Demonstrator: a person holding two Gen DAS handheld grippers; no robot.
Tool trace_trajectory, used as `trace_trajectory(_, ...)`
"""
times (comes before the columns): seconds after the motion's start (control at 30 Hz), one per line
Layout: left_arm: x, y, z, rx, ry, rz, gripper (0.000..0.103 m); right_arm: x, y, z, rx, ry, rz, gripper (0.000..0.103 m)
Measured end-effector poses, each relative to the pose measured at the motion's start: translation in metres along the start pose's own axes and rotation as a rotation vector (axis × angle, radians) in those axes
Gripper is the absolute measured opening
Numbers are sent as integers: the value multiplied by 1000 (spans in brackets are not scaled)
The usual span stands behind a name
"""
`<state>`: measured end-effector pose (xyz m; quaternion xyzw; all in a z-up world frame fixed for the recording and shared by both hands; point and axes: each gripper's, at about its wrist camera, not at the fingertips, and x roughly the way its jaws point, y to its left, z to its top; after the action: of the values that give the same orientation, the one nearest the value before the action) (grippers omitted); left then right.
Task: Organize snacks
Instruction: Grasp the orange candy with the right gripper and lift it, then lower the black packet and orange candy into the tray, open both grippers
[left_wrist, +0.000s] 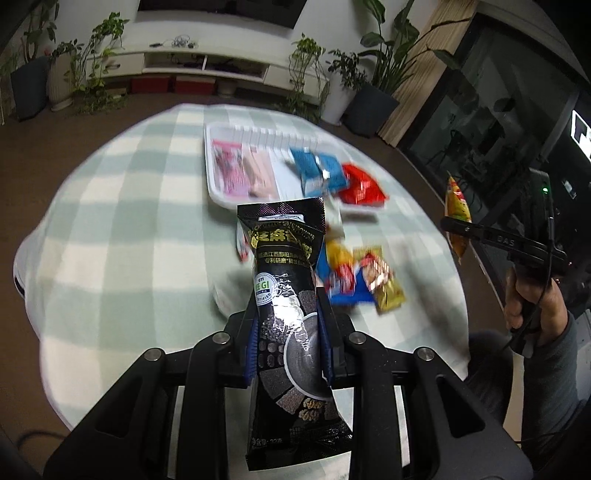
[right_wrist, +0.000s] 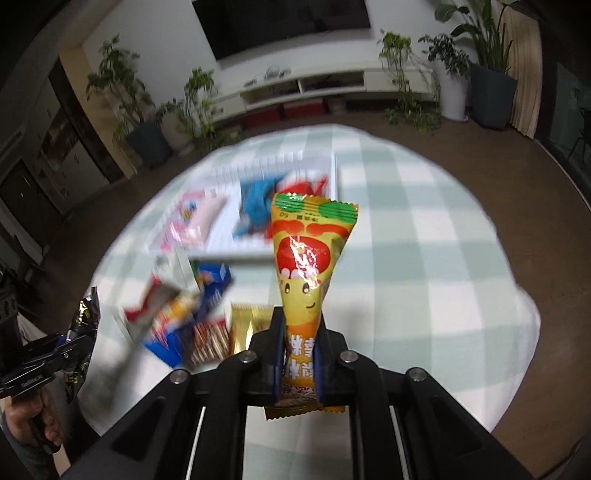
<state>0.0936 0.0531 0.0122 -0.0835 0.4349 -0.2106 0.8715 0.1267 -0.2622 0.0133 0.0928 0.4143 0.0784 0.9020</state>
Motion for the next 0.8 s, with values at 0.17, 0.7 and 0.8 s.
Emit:
trace_trajectory(0.17,-4,6,59,33,-57,24,24,-22,32,49,-52,-81,70,14)
trace_trajectory(0.7,123,21,163,57,37,60,24,127,113,118,-152,85,115,14)
trace_trajectory(0.8,150,26,162,54,65,70,24,158,107,114,-139,132,96,14)
